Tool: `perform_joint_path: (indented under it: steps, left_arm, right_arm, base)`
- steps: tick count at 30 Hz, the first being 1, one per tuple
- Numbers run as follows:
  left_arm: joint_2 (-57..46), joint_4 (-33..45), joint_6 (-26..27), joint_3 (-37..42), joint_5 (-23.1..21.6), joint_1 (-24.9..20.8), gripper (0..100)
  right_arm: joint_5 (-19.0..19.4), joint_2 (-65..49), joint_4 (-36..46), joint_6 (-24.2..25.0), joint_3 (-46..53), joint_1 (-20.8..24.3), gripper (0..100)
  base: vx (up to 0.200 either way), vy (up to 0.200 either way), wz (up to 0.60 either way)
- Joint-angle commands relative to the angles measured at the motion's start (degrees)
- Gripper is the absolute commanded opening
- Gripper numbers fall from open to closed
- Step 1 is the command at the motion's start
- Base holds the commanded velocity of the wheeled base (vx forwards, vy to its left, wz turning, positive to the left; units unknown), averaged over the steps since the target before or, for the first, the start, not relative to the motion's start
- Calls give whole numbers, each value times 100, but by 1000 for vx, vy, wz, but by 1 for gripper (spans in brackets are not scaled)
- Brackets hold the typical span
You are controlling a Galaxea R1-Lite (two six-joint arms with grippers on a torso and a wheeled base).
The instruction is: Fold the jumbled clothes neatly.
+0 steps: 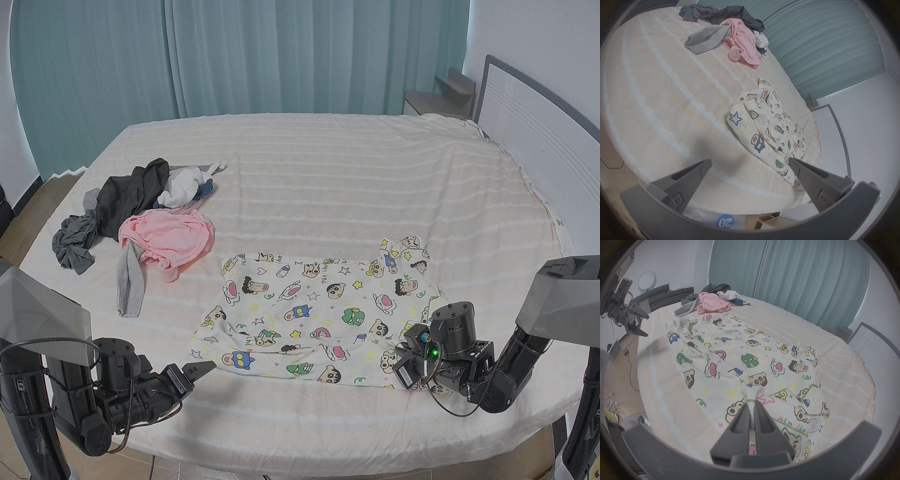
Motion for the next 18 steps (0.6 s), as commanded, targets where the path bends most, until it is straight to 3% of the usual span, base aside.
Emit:
perform_joint_path:
  steps: [1, 8, 18]
  left_arm:
    - [8, -102, -3, 1, 1, -1, 100]
    - [26, -102, -3, -8, 1, -1, 100]
    - [52, -102, -3, -17, 1, -1, 100]
  right_arm:
    - [1, -47, 9, -4, -80, 89, 0]
    - [-8, -100, 185, 49, -168, 353, 0]
    - [-16, 94, 545, 629, -343, 617, 0]
  base:
    - [0, 0, 0]
    - [0, 0, 0]
    - [0, 0, 0]
